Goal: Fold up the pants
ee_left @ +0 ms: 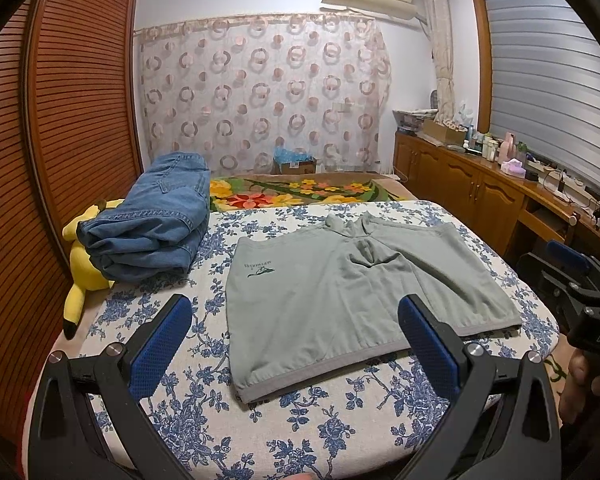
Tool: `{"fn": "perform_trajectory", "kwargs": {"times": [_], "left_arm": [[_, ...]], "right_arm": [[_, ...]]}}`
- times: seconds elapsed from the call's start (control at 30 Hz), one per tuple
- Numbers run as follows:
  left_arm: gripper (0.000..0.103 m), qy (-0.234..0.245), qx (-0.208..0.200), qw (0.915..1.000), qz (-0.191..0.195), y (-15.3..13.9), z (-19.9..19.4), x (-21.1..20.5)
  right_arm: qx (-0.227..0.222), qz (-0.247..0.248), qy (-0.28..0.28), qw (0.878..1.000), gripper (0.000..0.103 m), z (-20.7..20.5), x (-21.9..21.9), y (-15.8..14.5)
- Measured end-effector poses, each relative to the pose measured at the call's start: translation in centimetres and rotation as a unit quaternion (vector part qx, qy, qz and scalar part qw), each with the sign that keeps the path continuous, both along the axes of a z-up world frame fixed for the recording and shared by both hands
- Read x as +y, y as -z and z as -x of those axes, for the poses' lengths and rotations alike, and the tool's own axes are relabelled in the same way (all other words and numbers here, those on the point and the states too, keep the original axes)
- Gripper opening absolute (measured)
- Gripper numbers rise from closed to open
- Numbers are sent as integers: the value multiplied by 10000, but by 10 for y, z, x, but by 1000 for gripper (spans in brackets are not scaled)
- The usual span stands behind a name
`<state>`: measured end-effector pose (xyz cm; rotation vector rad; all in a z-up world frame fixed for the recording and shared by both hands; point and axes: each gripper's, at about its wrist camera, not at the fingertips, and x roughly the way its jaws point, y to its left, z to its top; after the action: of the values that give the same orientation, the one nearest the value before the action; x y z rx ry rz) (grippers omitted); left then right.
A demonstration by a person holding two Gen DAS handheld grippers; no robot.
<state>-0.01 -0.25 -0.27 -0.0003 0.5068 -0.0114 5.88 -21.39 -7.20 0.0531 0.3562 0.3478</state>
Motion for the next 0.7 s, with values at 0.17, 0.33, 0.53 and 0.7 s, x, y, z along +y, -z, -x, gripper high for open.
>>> {"fn": "perform_trajectory", "kwargs": {"times": [0.17, 0.33, 0.53, 0.7], "left_arm": [[103, 11, -46, 10000, 3, -7, 3, -3], [103, 18, -47, 10000, 5, -8, 3, -3], [103, 19, -48, 10000, 7, -8, 3, -3], [103, 22, -56, 10000, 6, -9, 3, -2]], "right_arm": [[-1, -4, -3, 10000, 103, 0, 0, 0], [-14, -11, 0, 10000, 103, -1, 0, 0], [-21, -16, -3, 10000, 103, -1, 1, 0], [-38, -35, -6, 10000, 103, -1, 0, -1]]}}
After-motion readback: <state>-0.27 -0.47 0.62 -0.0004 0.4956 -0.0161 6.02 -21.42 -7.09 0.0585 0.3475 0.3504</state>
